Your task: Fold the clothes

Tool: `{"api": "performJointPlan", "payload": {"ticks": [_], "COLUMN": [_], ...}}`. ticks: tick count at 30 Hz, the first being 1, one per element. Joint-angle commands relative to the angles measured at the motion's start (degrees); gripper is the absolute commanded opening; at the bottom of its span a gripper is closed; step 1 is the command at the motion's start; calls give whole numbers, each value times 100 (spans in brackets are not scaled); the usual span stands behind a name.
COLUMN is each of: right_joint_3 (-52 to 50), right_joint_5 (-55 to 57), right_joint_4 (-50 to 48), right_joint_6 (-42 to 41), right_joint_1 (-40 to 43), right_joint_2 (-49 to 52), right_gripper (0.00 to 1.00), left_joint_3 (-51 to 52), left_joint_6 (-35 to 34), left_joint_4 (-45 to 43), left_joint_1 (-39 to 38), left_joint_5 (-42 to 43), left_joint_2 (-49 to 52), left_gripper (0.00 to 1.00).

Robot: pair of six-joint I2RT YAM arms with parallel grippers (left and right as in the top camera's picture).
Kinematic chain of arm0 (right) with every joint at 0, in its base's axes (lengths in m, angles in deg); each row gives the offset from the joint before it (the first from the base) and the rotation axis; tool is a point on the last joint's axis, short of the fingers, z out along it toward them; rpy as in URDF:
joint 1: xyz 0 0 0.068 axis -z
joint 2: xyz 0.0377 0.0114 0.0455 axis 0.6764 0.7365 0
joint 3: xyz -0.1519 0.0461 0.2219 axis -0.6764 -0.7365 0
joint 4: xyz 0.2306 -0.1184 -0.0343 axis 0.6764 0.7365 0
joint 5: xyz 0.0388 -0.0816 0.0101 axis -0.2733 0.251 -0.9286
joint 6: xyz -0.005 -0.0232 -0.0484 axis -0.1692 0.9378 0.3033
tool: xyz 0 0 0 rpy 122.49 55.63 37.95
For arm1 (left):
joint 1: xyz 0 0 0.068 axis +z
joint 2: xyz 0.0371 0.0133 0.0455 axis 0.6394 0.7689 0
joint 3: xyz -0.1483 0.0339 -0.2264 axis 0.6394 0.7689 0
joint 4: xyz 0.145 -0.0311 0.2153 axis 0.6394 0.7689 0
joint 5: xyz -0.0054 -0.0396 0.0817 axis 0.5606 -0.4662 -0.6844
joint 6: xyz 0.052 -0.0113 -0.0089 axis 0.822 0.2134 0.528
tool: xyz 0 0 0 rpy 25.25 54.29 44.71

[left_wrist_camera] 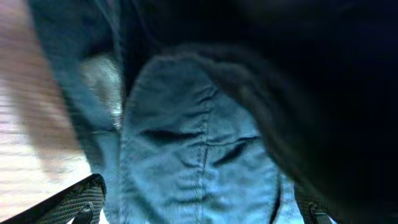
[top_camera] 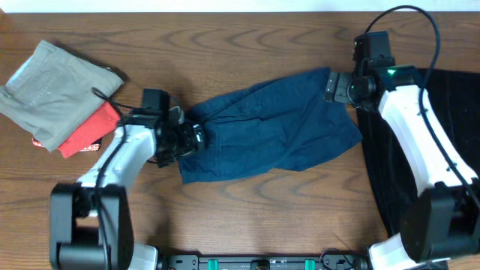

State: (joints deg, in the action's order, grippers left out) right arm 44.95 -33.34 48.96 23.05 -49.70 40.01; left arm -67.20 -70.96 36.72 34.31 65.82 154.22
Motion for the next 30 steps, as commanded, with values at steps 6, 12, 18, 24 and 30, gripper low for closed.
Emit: {"api": "performJointPlan", "payload": {"ticks": [6, 12, 18, 24, 30], "right_joint_3": [0, 0, -2, -11, -17], "right_joint_5": [-295, -293, -295, -299, -566], "right_joint_4": [164, 168, 168, 168, 160], "right_joint_6": [240, 243, 240, 243, 527], "right_joint_1": [-229, -378, -446, -535, -763], "right_joint_2": [28, 31, 33, 33, 44], "right_gripper": [93, 93, 92, 89, 83], "left_joint_3": [39, 39, 39, 11, -289], "left_joint_6": [-55, -66, -63, 138, 127], "left_joint_4": [96, 59, -61, 79, 793], "left_joint_1": [-76, -76, -76, -74, -70], "left_joint_5": [-516, -525, -535, -542, -1139], "left_joint_2": [588, 612, 612, 540, -42], "left_gripper": [98, 100, 41, 6, 6]}}
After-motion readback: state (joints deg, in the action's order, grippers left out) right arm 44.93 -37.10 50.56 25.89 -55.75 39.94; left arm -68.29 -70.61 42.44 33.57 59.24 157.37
